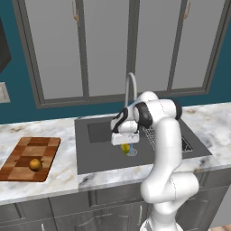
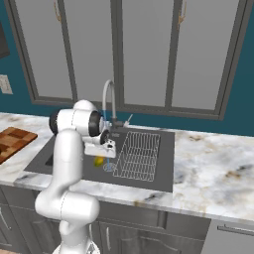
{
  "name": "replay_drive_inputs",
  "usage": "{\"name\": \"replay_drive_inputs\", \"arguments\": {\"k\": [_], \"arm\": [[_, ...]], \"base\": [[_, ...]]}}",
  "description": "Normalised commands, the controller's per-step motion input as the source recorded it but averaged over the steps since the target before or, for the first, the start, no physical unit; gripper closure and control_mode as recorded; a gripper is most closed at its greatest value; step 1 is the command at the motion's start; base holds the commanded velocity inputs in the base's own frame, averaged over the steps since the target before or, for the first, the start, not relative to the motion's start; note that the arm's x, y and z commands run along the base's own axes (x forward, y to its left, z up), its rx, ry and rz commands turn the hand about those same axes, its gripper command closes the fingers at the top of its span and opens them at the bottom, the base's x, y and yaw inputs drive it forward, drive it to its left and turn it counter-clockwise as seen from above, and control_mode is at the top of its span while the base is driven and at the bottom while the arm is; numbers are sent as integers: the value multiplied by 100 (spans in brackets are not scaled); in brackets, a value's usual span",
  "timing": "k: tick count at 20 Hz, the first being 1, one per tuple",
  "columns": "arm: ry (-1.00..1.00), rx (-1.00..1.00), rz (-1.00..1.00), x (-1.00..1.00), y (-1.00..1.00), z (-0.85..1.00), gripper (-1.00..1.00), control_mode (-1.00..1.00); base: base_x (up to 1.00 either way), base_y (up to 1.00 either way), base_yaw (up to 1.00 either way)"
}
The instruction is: Pick the mango, mango from the sink and place them on the cutting board to airdry. Then turn off the sink faucet.
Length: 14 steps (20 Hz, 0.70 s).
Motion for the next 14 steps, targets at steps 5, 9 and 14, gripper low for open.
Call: {"name": "replay_drive_inputs", "arguments": {"k": [5, 9, 14], "arm": [[-5, 0, 2, 0, 23, 49, 100, -100], [-5, 0, 2, 0, 16, 54, 100, -100], [-7, 0, 2, -5, 11, 49, 100, -100]], "base": [[0, 0, 0], [0, 0, 0], [0, 0, 0]]}}
